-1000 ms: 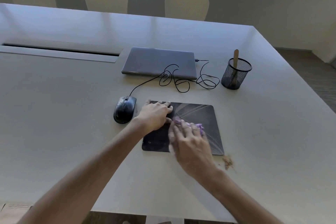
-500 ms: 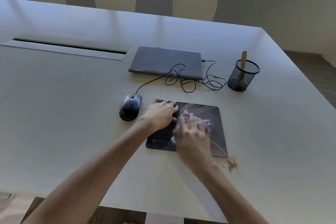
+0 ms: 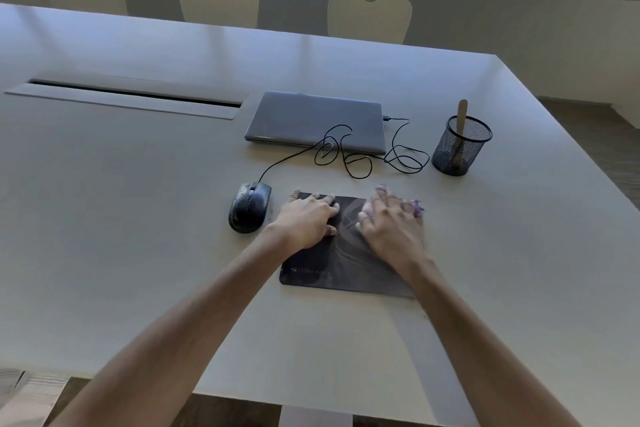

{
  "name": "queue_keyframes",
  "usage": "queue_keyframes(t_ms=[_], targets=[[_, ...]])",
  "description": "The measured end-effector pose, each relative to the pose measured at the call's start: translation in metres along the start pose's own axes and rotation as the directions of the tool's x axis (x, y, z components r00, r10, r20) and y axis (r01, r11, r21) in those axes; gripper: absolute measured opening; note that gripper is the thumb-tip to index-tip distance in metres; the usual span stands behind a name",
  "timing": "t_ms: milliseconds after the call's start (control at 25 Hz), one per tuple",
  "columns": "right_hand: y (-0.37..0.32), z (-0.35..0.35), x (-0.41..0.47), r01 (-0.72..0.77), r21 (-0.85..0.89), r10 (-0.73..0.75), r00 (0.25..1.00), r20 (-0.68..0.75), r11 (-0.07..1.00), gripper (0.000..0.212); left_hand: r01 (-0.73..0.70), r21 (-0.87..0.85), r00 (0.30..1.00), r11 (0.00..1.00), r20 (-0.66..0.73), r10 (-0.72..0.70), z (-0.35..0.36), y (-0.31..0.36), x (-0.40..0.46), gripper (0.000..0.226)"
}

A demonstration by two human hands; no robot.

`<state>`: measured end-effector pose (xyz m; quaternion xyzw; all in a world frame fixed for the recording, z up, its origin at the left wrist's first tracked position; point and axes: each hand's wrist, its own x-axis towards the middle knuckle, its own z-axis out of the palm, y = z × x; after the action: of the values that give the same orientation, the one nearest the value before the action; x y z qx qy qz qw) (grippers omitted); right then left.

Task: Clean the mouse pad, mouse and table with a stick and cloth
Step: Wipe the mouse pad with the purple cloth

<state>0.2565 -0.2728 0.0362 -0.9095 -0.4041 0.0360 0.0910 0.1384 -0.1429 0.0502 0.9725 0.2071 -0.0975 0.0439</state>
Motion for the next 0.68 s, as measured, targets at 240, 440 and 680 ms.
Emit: queue_keyframes(t_ms=[240, 440, 680], targets=[[-0.017, 0.010, -0.015, 0.219, 0.004, -0.219, 0.974, 0.050, 0.976, 0.065, -0.016, -0.067, 0.999, 0.998, -0.043, 0.013, 0.004, 0.000, -0.004, 0.050], [0.000, 0.002, -0.020, 0.280, -0.050, -0.279, 0.960, 0.029, 0.959, 0.081, 0.024, -0.030, 0.999, 0.999, -0.045, -0.025, -0.001, 0.005, -0.013, 0.055], [0.001, 0.004, -0.029, 0.419, -0.141, -0.421, 0.907, 0.015, 0.897, 0.093, 0.089, -0.054, 0.995, 0.995, -0.028, -0.091, 0.017, 0.014, -0.057, 0.062]])
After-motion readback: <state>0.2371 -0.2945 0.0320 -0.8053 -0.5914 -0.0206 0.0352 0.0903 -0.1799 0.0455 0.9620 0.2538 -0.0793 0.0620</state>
